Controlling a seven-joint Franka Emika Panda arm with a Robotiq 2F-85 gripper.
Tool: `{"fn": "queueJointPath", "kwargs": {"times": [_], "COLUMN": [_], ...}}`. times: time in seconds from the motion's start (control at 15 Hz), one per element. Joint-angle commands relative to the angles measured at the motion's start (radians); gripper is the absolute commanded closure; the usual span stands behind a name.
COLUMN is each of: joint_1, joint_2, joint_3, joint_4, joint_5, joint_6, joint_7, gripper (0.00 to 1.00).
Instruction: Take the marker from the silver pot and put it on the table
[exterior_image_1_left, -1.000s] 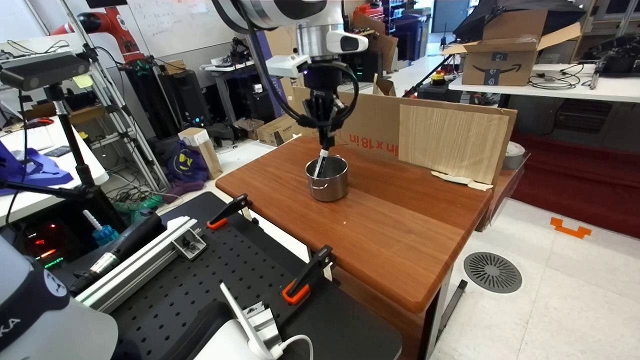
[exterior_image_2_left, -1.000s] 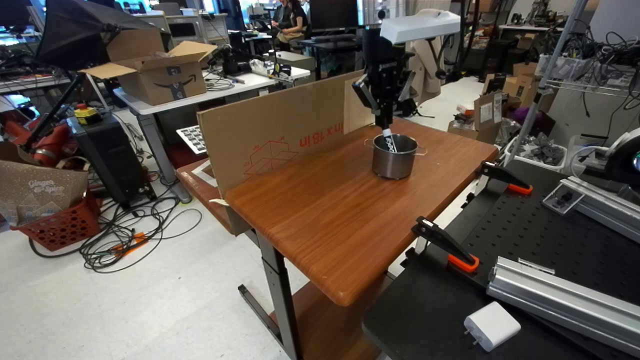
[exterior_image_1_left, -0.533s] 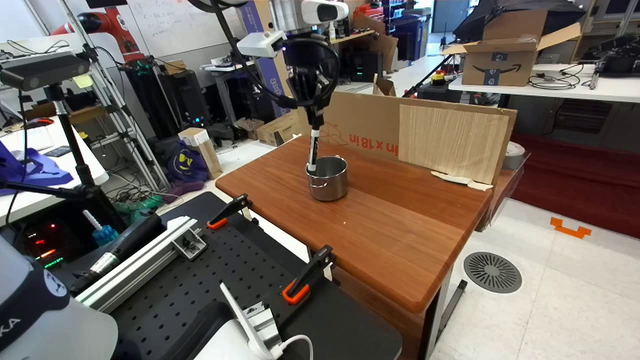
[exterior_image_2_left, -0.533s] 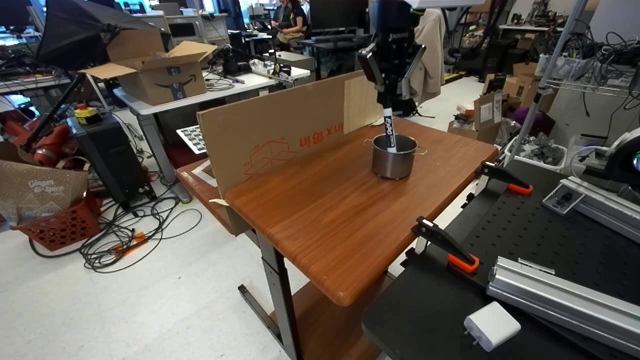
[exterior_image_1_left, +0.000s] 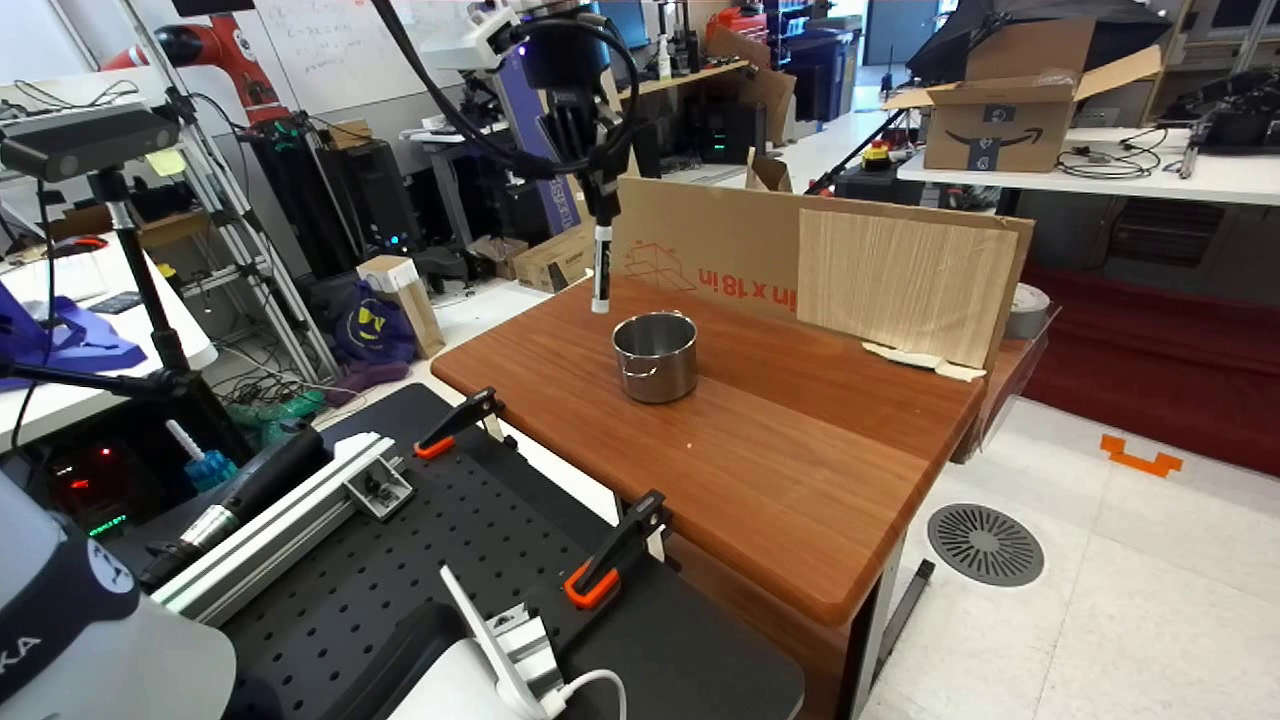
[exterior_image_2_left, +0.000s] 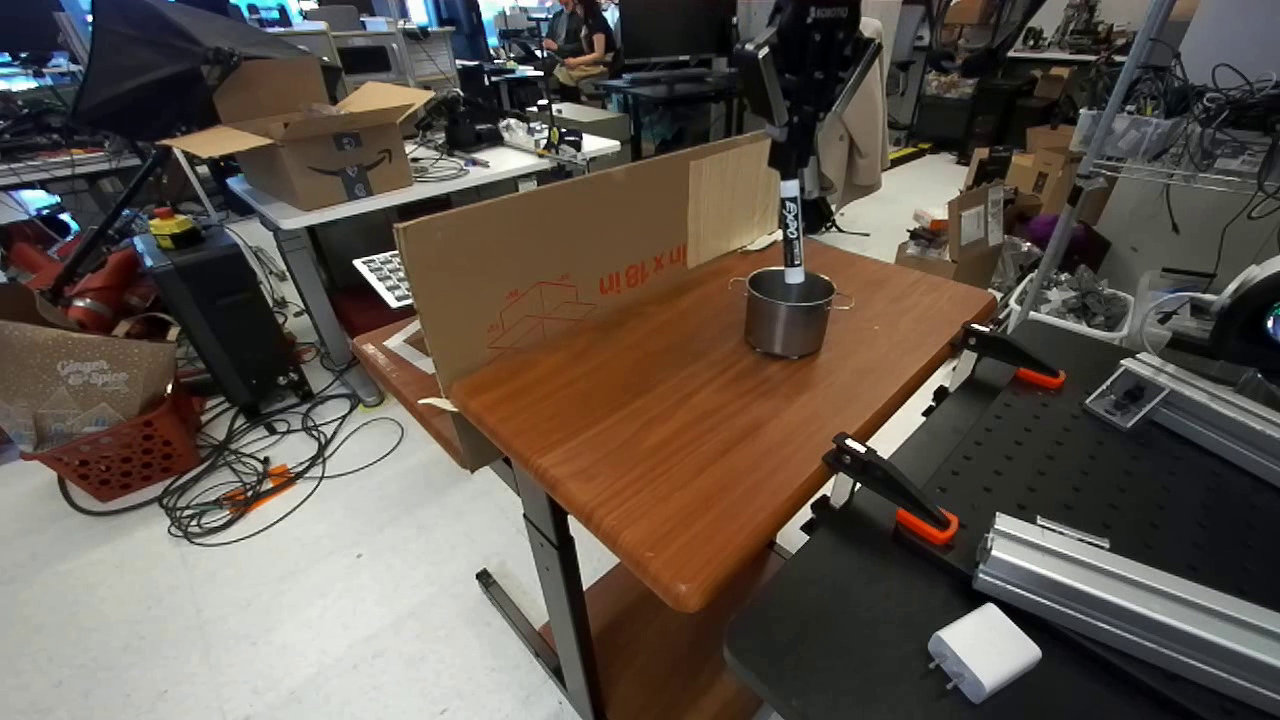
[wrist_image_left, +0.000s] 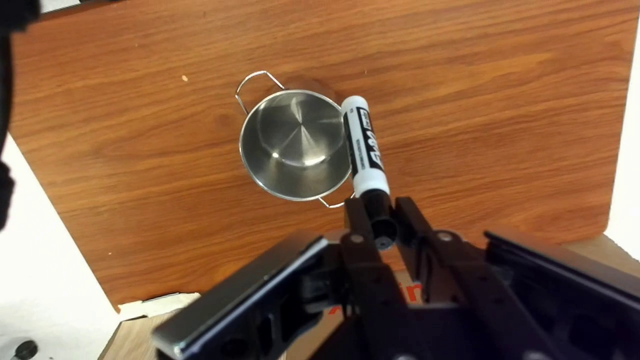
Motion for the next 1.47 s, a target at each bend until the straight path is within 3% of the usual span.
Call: {"fn": "queueJointPath", "kwargs": {"times": [0.0,0.67,1.4], "joint_1": [-0.006,0.003,0.043], "joint_2": [-0.003,0.157,0.432], "joint_3": [0.024,0.054,0.071], "joint_4": [-0.018,0.152,0.450], "joint_5": [0.045,0.161,0.140], "joint_6": [0.018,-0.093,-0.288], "joint_7": [-0.043,-0.111,-0.046], "gripper": [0.95,0.95,0.95]}}
